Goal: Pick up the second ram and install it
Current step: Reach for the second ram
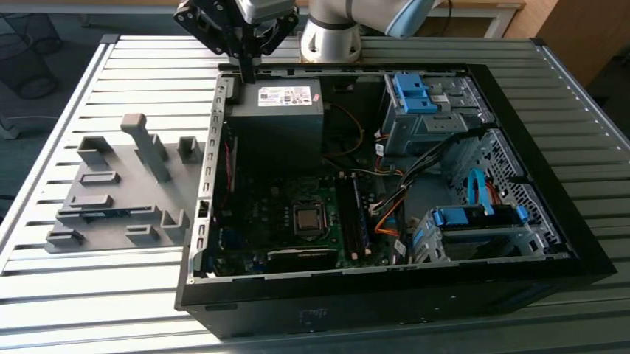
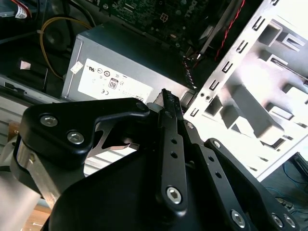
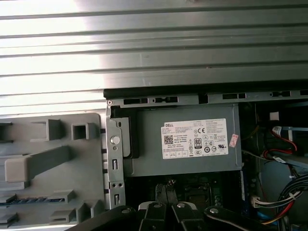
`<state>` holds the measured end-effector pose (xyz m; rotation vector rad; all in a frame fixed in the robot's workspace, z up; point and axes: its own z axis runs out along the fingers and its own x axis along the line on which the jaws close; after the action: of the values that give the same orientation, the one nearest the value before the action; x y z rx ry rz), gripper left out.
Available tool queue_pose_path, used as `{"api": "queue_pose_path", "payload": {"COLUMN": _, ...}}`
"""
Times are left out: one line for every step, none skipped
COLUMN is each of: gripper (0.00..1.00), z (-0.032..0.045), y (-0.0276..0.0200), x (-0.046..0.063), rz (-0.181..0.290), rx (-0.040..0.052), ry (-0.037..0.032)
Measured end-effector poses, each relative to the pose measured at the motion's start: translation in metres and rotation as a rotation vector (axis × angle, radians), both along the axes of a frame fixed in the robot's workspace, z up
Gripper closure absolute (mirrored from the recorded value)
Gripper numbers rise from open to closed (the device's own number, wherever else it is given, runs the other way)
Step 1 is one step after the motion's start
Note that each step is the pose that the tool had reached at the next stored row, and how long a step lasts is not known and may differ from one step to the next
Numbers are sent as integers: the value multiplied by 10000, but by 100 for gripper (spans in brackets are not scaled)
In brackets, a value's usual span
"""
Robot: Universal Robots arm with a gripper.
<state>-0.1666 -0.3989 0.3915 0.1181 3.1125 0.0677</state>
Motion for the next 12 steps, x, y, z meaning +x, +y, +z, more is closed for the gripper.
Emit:
{"api": "queue_pose_path", "payload": {"gripper": 89, "z": 0, "y": 0, "x": -4, "rz": 0, "rx": 0, "ry": 0}}
{"api": "queue_pose_path", "payload": {"gripper": 89, "z": 0, "y": 0, "x": -8, "rz": 0, "rx": -1, "ry": 0}}
{"api": "queue_pose_path", "payload": {"gripper": 89, "z": -1, "y": 0, "x": -11, "rz": 1, "rx": -1, "ry": 0}}
{"api": "queue_pose_path", "payload": {"gripper": 89, "z": -1, "y": 0, "x": -15, "rz": 1, "rx": 0, "ry": 0}}
{"api": "queue_pose_path", "payload": {"gripper": 89, "z": -1, "y": 0, "x": -18, "rz": 0, "rx": 0, "ry": 0}}
{"api": "queue_pose_path", "payload": {"gripper": 89, "z": -1, "y": 0, "x": -21, "rz": 1, "rx": 0, "ry": 0}}
{"api": "queue_pose_path", "payload": {"gripper": 89, "z": -2, "y": 0, "x": -25, "rz": 1, "rx": 0, "ry": 0}}
{"api": "queue_pose_path", "payload": {"gripper": 89, "z": -2, "y": 0, "x": -28, "rz": 0, "rx": 0, "ry": 0}}
{"api": "queue_pose_path", "payload": {"gripper": 89, "z": -2, "y": 0, "x": -31, "rz": 1, "rx": -1, "ry": 0}}
{"api": "queue_pose_path", "payload": {"gripper": 89, "z": -3, "y": 0, "x": -35, "rz": 1, "rx": 0, "ry": 0}}
{"api": "queue_pose_path", "payload": {"gripper": 89, "z": -3, "y": 0, "x": -38, "rz": 1, "rx": 0, "ry": 0}}
{"api": "queue_pose_path", "payload": {"gripper": 89, "z": -3, "y": 0, "x": -41, "rz": 1, "rx": 0, "ry": 0}}
